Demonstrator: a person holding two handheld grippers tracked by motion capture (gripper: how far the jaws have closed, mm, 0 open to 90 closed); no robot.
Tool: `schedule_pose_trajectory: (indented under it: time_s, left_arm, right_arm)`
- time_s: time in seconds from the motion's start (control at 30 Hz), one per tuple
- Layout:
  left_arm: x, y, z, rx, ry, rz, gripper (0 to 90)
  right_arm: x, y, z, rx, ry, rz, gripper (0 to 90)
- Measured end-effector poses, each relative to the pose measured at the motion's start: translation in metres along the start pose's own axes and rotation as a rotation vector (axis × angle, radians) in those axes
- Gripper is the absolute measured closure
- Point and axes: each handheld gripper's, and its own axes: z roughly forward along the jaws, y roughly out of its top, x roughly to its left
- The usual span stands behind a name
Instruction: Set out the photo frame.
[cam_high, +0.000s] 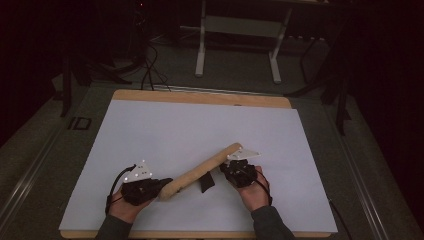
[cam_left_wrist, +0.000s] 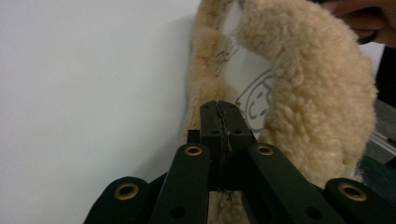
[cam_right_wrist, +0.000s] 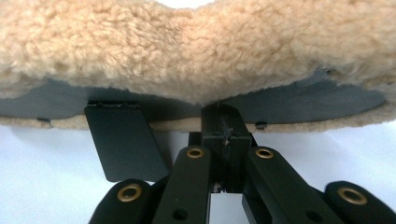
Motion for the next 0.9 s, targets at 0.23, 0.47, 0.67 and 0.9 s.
schedule_pose_trajectory:
  time_s: [0.23,0.47,0.67,0.9]
  left_arm:
    - [-0.006,0.002,0.005,0.001,-0.049,0.025,90.0]
    - [-0.009,0.003,0.010,-0.006,-0.091,0.031,90.0]
    - [-0.015,0.005,0.016,-0.012,-0.127,0.035,90.0]
    - [-0.021,0.006,0.023,-0.014,-0.145,0.046,90.0]
  right_arm:
    - [0.000,0.005,0.000,-0.002,-0.003,-0.002,90.0]
    - [0.000,0.009,0.002,0.003,-0.008,-0.001,90.0]
    - [0.002,0.014,0.004,0.009,0.009,-0.004,90.0]
    - [0.005,0.019,0.004,0.010,0.031,-0.009,90.0]
